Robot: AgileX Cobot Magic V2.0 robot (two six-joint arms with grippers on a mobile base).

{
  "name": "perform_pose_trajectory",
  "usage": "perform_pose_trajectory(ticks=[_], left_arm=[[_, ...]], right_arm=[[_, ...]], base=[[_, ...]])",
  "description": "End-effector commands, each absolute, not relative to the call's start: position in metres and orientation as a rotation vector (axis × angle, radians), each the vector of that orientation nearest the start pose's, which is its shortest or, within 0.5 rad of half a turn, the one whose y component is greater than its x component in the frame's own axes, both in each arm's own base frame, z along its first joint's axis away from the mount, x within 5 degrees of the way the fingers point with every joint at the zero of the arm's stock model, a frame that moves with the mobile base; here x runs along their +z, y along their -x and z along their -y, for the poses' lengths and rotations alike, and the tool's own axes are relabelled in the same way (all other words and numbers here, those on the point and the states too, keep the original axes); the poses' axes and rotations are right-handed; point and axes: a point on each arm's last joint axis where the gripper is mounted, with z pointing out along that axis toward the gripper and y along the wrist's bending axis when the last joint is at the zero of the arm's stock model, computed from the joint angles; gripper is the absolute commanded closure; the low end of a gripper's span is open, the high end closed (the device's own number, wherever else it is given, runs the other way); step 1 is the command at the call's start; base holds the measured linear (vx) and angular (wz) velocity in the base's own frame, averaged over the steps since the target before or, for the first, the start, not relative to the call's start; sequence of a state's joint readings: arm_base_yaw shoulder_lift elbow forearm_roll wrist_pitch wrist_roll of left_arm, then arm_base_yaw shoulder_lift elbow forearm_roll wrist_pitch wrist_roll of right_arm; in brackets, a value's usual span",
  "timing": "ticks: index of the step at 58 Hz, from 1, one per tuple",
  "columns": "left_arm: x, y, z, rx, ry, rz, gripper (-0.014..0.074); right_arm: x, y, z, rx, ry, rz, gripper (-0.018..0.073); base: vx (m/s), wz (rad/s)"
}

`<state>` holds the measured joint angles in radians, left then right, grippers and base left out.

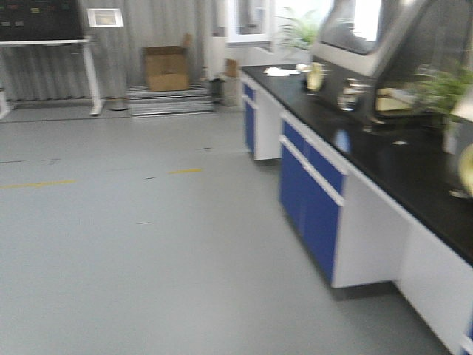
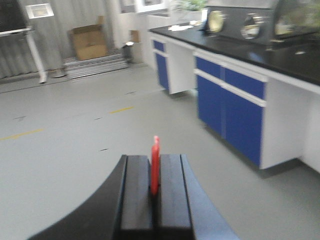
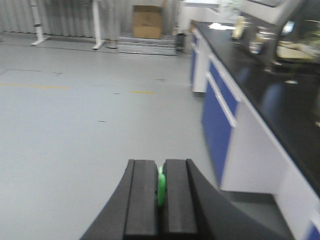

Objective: Sort red and green spoons into left cabinet
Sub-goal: 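Drive the base away from the bench holding both spoons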

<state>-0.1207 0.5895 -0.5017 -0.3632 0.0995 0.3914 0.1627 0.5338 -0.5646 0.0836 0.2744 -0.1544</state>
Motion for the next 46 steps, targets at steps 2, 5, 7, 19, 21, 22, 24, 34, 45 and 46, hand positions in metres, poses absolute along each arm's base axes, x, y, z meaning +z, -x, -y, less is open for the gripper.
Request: perform_pose_trajectory(ticks=[2,5,7,19,21,22,24,34,45,46], left_arm=[[0.3404,-0.1265,0.0171,-0.094,-0.120,-1.561,0.0600],[0.3404,-0.1265,0.0171,-0.094,-0.120,-1.561,0.0600],[0.3404,-0.1265,0.0171,-0.094,-0.120,-1.561,0.0600],[0.3404,-0.1265,0.0171,-0.094,-0.120,-1.561,0.0600],[0.3404,-0.1265,0.0171,-0.094,-0.120,-1.561,0.0600],[0.3404,-0.1265,0.0171,-0.094,-0.120,-1.561,0.0600],[0.3404,-0.1265,0.0171,-0.094,-0.120,-1.561,0.0600],[0.3404,-0.1265,0.0171,-0.094,-0.120,-1.561,0.0600],[0.3404,-0.1265,0.0171,-0.094,-0.120,-1.561,0.0600],[0.3404,-0.1265,0.0171,-0.094,-0.120,-1.561,0.0600]], right_arm=[[0.3529,-0.1111,-0.0191,0.072,0.205,-1.609,0.0564],[0.3529,-0.1111,-0.0191,0.072,0.205,-1.609,0.0564],[0.3529,-0.1111,-0.0191,0.072,0.205,-1.609,0.0564],[0.3529,-0.1111,-0.0191,0.072,0.205,-1.609,0.0564],[0.3529,-0.1111,-0.0191,0.072,0.205,-1.609,0.0564],[0.3529,-0.1111,-0.0191,0.072,0.205,-1.609,0.0564],[0.3529,-0.1111,-0.0191,0.072,0.205,-1.609,0.0564],[0.3529,-0.1111,-0.0191,0.072,0.205,-1.609,0.0564],[0.3529,-0.1111,-0.0191,0.072,0.205,-1.609,0.0564],[0.3529,-0.1111,-0.0191,0.072,0.205,-1.609,0.0564]], base=[[0.29,0.75],[0.30,0.76],[0.31,0.75],[0.34,0.73],[0.35,0.65],[0.35,0.62],[0.36,0.59],[0.38,0.50],[0.42,0.28],[0.45,0.14]])
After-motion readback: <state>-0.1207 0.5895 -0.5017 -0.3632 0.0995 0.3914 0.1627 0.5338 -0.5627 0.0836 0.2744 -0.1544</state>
